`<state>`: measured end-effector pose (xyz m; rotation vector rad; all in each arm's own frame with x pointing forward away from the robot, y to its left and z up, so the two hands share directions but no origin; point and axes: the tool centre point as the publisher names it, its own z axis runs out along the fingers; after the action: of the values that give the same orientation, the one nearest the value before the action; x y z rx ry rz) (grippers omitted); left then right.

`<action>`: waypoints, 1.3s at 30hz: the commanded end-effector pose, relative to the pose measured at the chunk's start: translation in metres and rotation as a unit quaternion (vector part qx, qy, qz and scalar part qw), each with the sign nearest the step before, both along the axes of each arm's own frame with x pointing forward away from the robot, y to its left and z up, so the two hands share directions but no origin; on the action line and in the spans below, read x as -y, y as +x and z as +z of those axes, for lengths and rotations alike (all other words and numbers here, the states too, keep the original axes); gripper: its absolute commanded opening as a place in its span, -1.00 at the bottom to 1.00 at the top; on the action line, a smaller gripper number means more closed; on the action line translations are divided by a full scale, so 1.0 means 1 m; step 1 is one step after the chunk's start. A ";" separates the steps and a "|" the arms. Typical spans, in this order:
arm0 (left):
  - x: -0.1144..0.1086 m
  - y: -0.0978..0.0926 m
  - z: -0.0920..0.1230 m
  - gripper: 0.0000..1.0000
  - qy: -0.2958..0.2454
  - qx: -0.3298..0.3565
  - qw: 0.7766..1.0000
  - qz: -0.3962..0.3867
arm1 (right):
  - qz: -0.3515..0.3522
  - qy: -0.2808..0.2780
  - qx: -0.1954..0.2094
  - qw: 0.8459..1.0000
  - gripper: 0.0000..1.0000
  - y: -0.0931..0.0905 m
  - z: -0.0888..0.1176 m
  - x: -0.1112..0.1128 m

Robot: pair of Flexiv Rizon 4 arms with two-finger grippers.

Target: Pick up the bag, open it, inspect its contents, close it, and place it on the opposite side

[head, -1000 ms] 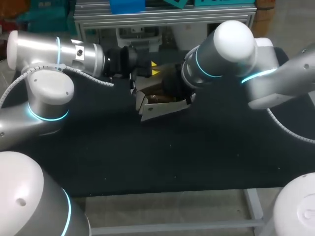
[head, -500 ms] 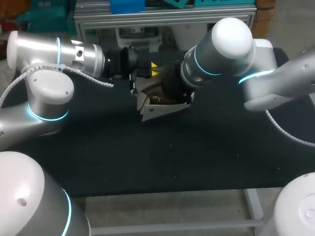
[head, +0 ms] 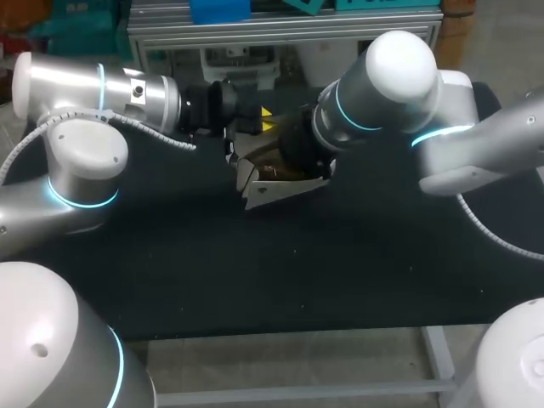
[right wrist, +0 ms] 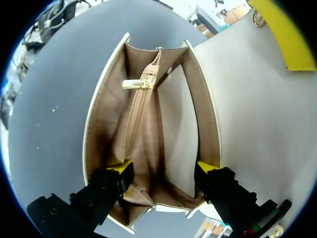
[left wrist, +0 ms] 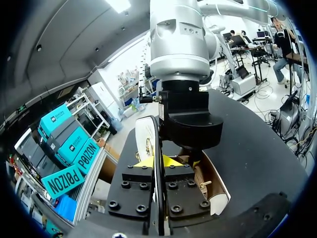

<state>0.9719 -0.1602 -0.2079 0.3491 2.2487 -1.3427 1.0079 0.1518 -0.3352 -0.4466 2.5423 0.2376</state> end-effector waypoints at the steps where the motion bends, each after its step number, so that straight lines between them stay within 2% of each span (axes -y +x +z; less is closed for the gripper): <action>1: 0.002 -0.006 0.003 -1.00 -0.003 0.001 1.000 -0.001 | -0.001 -0.002 -0.001 1.000 1.00 0.006 -0.003 -0.001; 13: 0.001 -0.006 0.003 -1.00 -0.002 0.001 1.000 0.001 | 0.000 0.001 0.003 1.000 0.98 0.006 0.000 -0.002; 14: 0.001 -0.006 0.003 -1.00 -0.001 0.000 1.000 0.001 | 0.000 0.002 0.005 1.000 0.76 0.005 0.001 -0.002; 16: 0.001 -0.006 0.003 -1.00 -0.001 0.000 1.000 0.002 | -0.001 0.006 0.012 1.000 -0.07 0.004 0.004 -0.002; 17: 0.001 -0.006 0.003 -1.00 -0.001 0.000 1.000 0.002 | -0.002 0.009 0.015 1.000 -0.39 0.003 0.006 -0.002; 18: 0.001 -0.006 0.003 -1.00 0.000 -0.001 1.000 0.002 | -0.003 0.012 0.020 1.000 -0.95 0.002 0.008 -0.001; 19: 0.001 -0.006 0.002 -1.00 0.000 -0.001 1.000 0.003 | -0.004 0.014 0.026 1.000 -1.00 0.001 0.011 -0.001; 26: 0.000 -0.006 0.002 -1.00 0.001 -0.003 1.000 0.005 | 0.001 0.033 0.065 0.997 -1.00 -0.009 0.036 -0.002; 39: -0.002 -0.010 0.002 -1.00 0.006 -0.008 1.000 0.015 | 0.002 0.049 0.116 0.992 -1.00 -0.025 0.067 -0.001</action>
<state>0.9646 -0.1577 -0.2014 0.3152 2.2688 -1.3271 0.9922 0.1556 -0.2782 -0.4310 2.3342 0.2920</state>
